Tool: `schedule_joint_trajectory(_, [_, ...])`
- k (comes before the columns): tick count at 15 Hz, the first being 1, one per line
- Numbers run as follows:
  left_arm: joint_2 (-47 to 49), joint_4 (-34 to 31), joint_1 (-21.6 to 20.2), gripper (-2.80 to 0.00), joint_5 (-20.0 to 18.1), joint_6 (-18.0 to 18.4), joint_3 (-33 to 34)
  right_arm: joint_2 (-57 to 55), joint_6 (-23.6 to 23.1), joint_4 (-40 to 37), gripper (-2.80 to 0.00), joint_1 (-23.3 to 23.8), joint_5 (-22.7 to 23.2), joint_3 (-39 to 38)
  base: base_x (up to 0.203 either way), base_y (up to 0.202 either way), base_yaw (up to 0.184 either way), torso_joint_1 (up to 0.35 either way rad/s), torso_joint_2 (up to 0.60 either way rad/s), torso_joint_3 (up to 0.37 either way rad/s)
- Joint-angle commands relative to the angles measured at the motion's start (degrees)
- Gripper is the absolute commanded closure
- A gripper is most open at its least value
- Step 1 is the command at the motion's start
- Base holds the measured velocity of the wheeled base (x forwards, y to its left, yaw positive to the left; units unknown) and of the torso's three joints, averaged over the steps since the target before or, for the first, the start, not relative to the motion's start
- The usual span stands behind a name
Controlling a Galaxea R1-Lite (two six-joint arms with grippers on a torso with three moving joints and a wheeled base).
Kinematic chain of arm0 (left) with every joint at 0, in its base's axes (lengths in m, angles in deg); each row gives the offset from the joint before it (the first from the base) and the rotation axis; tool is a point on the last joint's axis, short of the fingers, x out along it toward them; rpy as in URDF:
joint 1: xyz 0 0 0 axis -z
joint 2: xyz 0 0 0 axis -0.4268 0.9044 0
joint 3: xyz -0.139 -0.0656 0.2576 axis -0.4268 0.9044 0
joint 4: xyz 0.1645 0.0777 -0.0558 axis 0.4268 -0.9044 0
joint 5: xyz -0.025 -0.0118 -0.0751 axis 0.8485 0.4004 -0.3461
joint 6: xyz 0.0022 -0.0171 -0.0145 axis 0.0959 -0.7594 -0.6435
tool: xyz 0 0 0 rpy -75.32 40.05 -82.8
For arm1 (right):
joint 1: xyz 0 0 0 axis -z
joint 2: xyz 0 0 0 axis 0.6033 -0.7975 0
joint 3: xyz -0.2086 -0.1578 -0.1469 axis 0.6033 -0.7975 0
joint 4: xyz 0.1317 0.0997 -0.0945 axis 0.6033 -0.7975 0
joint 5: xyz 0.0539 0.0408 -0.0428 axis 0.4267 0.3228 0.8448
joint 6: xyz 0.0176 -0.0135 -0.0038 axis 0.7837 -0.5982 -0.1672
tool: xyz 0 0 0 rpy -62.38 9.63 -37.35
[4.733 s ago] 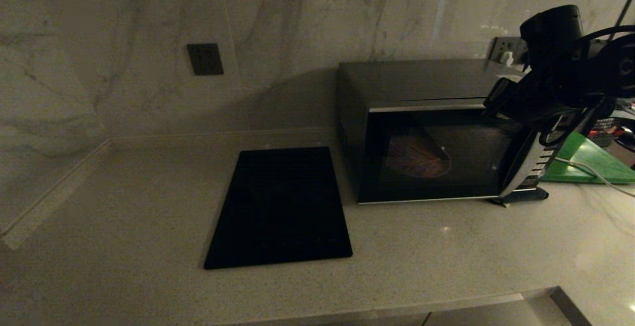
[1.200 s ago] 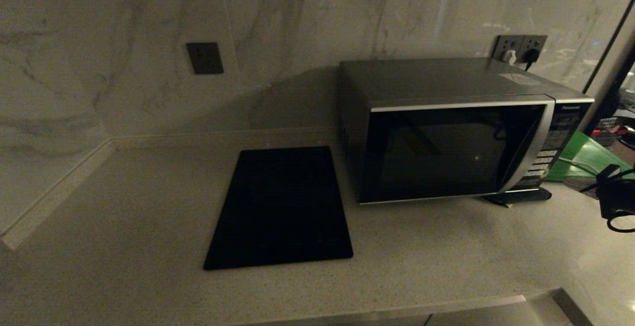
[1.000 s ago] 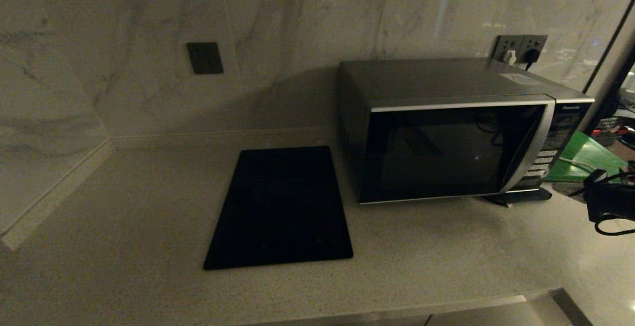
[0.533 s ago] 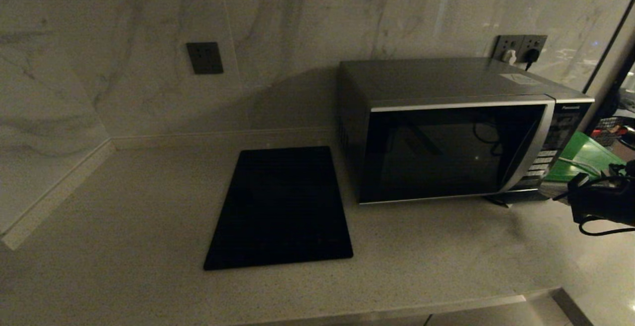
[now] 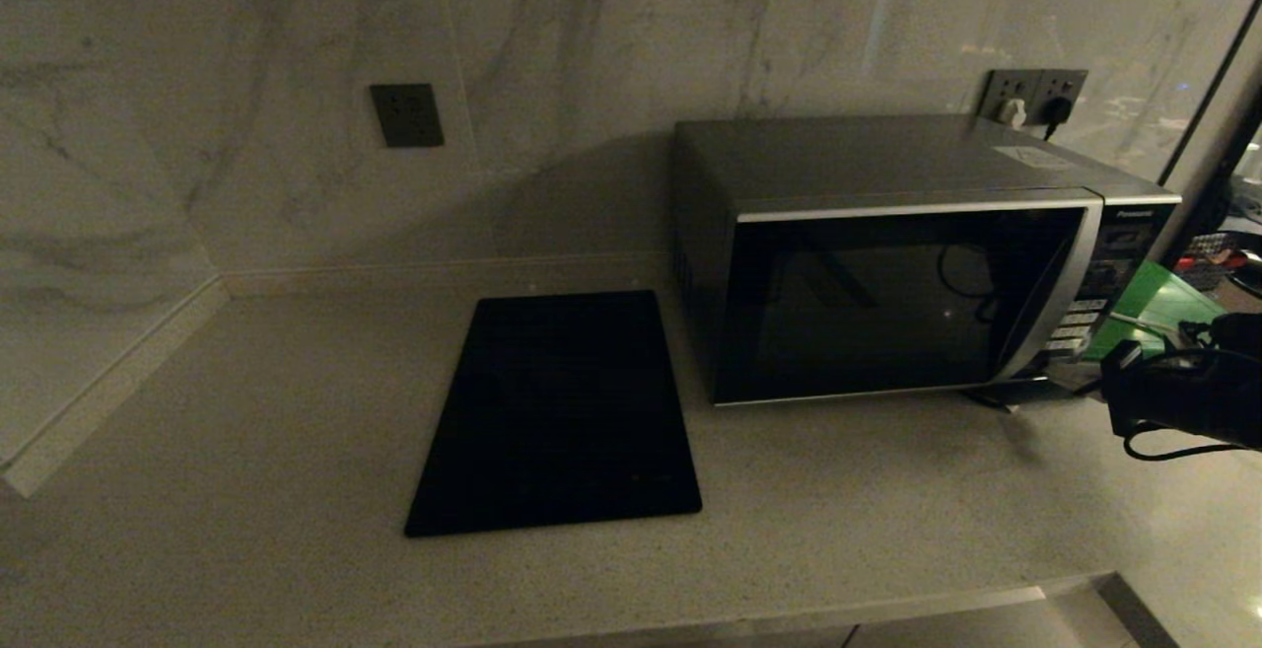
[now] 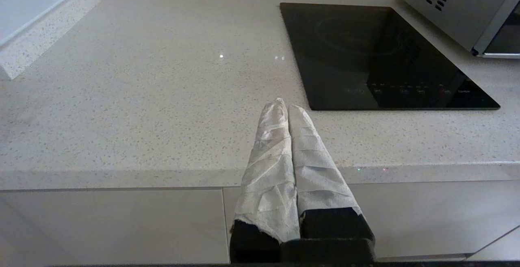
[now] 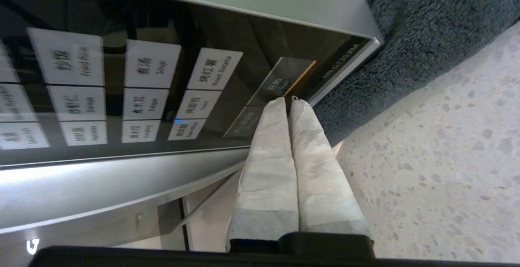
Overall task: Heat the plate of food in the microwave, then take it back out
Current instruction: Open the microwave oven
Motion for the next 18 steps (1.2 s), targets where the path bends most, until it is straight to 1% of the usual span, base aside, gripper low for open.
schedule_joint_trajectory(1, [0.09,0.02,-0.02,0.0,0.02,-0.05,0.0,-0.84,0.3,0.22,0.0,-0.41,0.2,1.22,0.0,0.0,0.0,0.0,0.0,0.0])
schedule_joint_trajectory(9, [0.09,0.02,-0.02,0.0,0.02,-0.05,0.0,-2.52,1.53,0.22,0.0,-0.44,-0.28,5.53,0.0,0.0,0.0,0.0,0.0,0.0])
schedule_joint_trajectory(18, [0.09,0.02,-0.02,0.0,0.02,-0.05,0.0,-3.58,1.53,0.22,0.0,-0.39,-0.28,5.51,0.0,0.0,0.0,0.0,0.0,0.0])
